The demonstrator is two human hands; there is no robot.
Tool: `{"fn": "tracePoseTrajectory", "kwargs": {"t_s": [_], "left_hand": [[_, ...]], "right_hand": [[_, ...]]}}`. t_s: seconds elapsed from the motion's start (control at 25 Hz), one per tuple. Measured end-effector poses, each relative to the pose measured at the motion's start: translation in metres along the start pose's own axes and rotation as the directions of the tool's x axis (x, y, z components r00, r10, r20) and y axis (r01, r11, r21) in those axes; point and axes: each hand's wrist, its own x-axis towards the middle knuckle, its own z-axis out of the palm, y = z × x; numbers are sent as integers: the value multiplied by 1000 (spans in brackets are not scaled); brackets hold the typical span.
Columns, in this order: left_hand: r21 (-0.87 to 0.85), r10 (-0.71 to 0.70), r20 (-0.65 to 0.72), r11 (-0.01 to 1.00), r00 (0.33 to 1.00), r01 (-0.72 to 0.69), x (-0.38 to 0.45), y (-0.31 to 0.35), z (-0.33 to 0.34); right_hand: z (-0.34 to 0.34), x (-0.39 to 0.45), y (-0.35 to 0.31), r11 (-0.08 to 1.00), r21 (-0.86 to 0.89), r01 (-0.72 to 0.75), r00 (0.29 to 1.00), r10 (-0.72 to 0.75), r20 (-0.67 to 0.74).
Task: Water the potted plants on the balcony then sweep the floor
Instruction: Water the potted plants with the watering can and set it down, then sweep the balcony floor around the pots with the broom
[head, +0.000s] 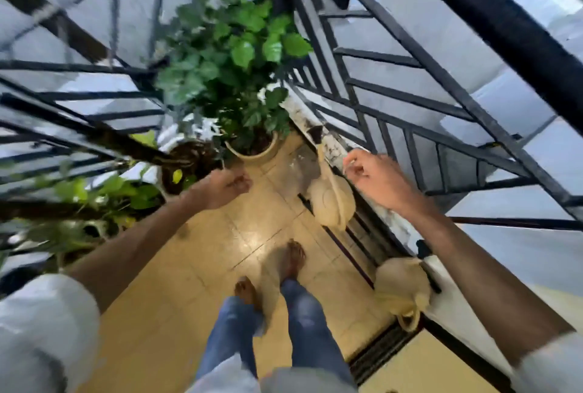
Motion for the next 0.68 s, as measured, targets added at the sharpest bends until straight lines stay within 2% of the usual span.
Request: {"fn": "tracePoseTrajectory", "kwargs": {"t_s": [0.08,0.16,0.28,0.36,0.44,0.56,0.68], "left_hand": [[53,47,-125,998,991,-41,-81,-6,-5],[66,47,-187,997,981,-35,-165,-16,2],[-31,-38,-359,999,933,28,-292,-54,37],[-252,-219,-501,962,837,102,-381,-83,74],[-441,-412,-575,884,707,156,-469,-113,126],[-601,-585,-607,781,538,172,-581,-144,201],[-744,-731,-584,656,353,129,-697,-179,286]], "right_hand": [[-7,-34,-55,993,-26,115,993,-116,-10],[-1,-67,-107,976,-12,216,976,-216,-22],[33,-117,-181,947,40,318,948,-317,-36],[77,-154,-237,913,50,406,912,-408,49],[132,-194,-284,867,44,496,854,-496,154],[207,-251,-345,766,6,643,723,-609,327],[294,-319,-412,671,45,740,599,-688,410]]}}
